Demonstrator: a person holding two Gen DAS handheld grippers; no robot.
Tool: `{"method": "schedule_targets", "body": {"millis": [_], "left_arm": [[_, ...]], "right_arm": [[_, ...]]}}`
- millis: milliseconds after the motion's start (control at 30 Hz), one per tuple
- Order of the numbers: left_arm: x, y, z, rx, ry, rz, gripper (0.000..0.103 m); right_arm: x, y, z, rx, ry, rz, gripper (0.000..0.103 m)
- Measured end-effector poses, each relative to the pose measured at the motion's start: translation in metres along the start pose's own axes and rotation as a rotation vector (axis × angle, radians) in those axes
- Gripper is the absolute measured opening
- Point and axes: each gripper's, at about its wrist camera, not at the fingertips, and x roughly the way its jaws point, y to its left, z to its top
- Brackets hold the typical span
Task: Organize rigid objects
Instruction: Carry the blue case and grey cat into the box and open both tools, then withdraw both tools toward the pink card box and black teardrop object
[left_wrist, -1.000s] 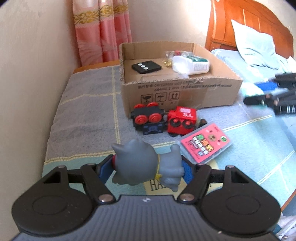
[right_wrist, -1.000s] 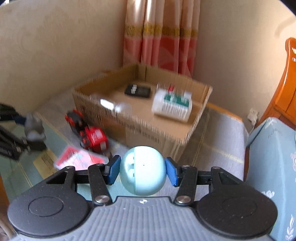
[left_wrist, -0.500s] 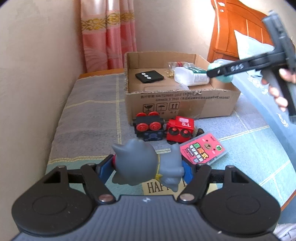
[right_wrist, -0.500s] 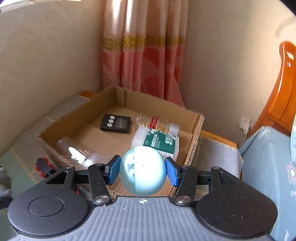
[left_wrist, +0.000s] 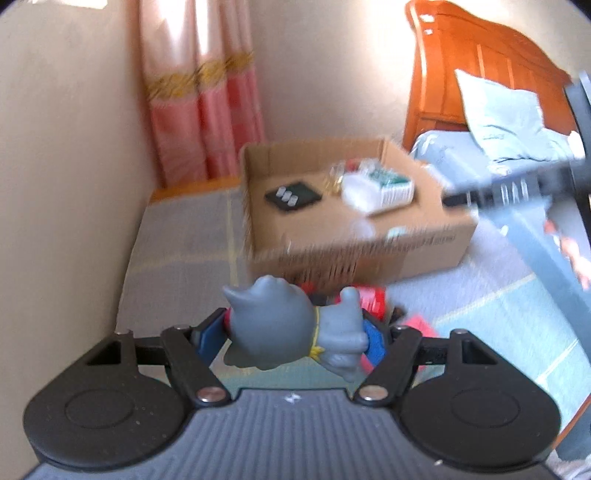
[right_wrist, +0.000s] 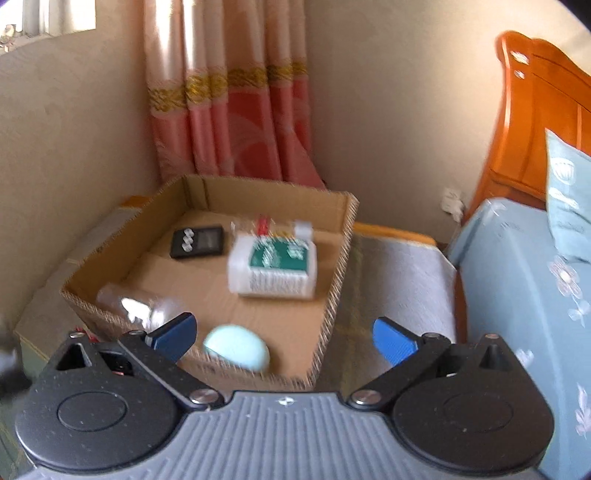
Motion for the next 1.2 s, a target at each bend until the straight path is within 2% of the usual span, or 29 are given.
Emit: {"method": "schedule_targets", "body": {"millis": [67,200,300,400,467,500,567,667,967,1200], "left_arm": [[0.006,-0.003,0.02,0.032,-0.017,-0.013,0.072],[0.029,-0.013,0.064,0.096,-0.04,-0.025,0.072],[0.056,-0.017,0.093,0.089,-0.028,-0.05,0.072],[0.08,-0.022,0.112,0.097,-0.023,-0.04,0.074],[0.092,-0.027,0.121,0.114,-0.039,-0.025,0.098],[0.094,-0.029,0.122,0.116,-0.063,0.009,0.101],[0.092,-0.031,0.123,0.124,-0.095,0.044,0.101],[0.082,-0.027,0.119,0.105,-0.1,0.018,0.101],[0.051,-0.021,0.081,0.114,-0.039,0.05,0.102],[0.031,-0.007,0.034,0.0,-0.024,0.082,0.102]], "right_arm": [[-0.004,0.001,-0.007,0.0,0.017,-0.026,0.103],[-0.017,0.0,-0.02,0.026,-0.005,-0.034,0.103],[-0.025,-0.003,-0.025,0.051,-0.013,-0.031,0.103],[-0.03,-0.005,-0.026,0.053,-0.031,-0.048,0.103],[-0.032,-0.006,-0.027,0.057,-0.04,-0.051,0.103],[-0.033,-0.006,-0.026,0.056,-0.04,-0.043,0.103],[-0.033,-0.006,-0.027,0.054,-0.044,-0.034,0.103],[-0.033,-0.003,-0.028,0.042,-0.04,-0.027,0.103],[-0.03,0.012,-0.031,0.01,-0.021,-0.007,0.103],[-0.031,0.023,-0.037,-0.01,-0.006,-0.018,0.103]]}}
